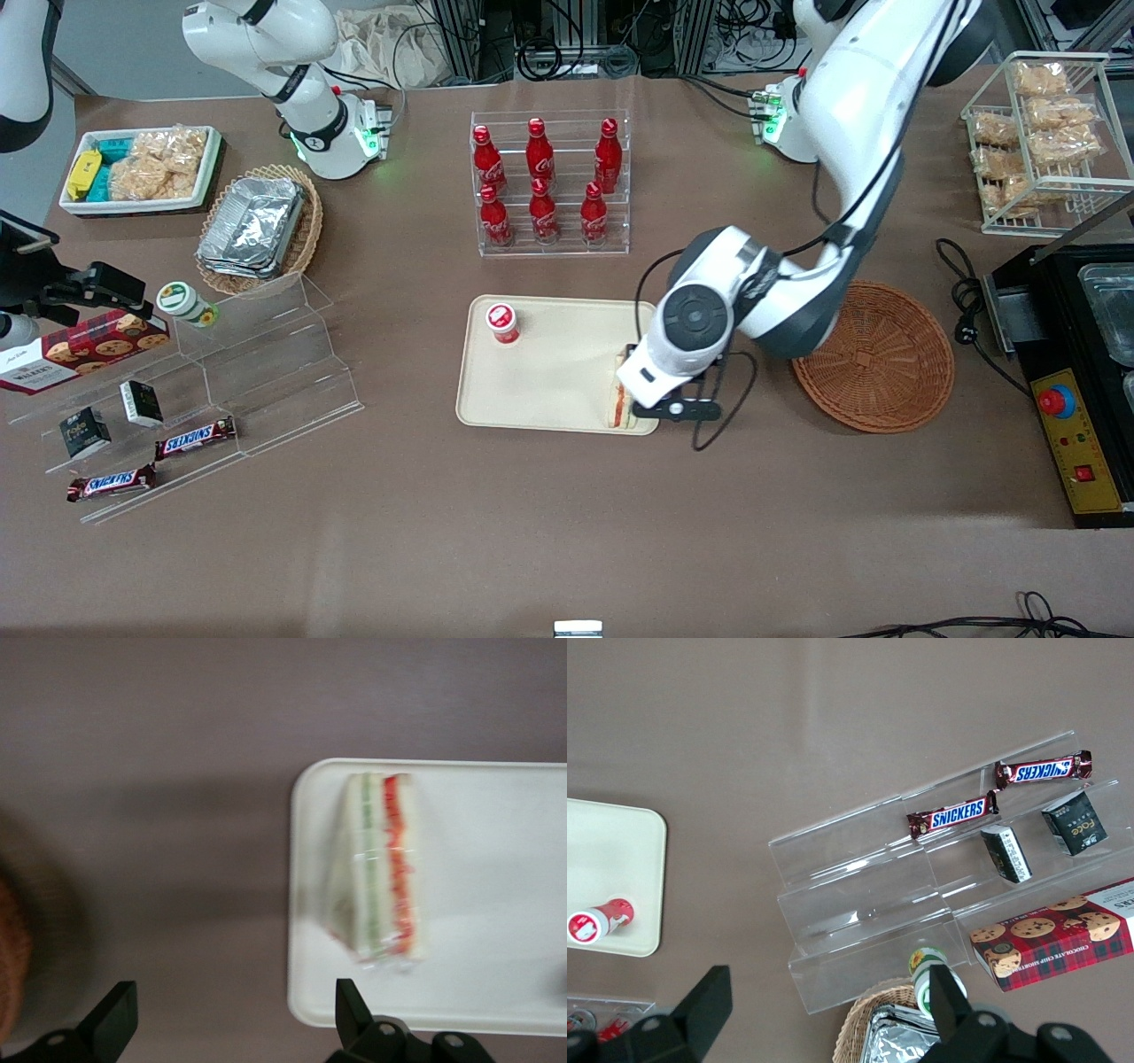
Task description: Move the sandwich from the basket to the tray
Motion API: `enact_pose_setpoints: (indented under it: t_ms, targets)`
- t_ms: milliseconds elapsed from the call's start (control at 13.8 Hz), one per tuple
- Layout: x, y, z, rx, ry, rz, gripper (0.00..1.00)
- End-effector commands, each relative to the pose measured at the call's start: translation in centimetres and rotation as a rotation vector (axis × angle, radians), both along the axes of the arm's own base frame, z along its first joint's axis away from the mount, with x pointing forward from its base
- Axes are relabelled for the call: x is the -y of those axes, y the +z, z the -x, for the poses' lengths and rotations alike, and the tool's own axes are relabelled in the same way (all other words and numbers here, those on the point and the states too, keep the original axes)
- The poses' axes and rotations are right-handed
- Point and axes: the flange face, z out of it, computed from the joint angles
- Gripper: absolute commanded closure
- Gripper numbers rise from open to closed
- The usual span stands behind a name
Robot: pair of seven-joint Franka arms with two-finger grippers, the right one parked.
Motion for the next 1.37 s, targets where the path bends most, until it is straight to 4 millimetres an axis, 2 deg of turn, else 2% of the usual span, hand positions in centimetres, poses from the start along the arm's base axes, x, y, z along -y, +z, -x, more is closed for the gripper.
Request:
enact_pose_setpoints:
  t_ms: [0, 145, 289, 361, 578, 723, 867, 940, 1012, 1157, 1229, 1301]
  targets:
    - [-4.7, 2.7, 4.1, 0.049, -0.009, -0.026, 0.0]
    - [-6.4, 5.8, 4.9, 0.061, -0.014, -0.008, 0.0]
    - [-9.0, 8.6, 4.9, 0.057, 0.016, -0.027, 0.0]
    - [-9.5, 9.9, 5.2, 0.057, 0.028, -0.026, 0.0]
    - [-13.4, 12.4, 4.8, 0.058, 0.078, -0.045, 0.0]
    - [-15.9, 13.8, 4.3, 0.059, 0.032, -0.023, 0.0]
    - [-21.2, 15.3, 2.7, 0.029, 0.047, 0.005, 0.0]
    - [-22.8, 16.6, 2.2, 0.021, 0.024, 0.04, 0.0]
    - [-25.6, 17.9, 1.4, 0.014, 0.003, 0.054, 0.0]
    - [-28.7, 18.9, 0.1, -0.005, -0.032, 0.044, 0.0]
    - [-29.9, 18.7, -0.6, -0.008, -0.013, 0.039, 0.0]
    - [-30.3, 19.0, -0.9, -0.003, -0.006, 0.031, 0.0]
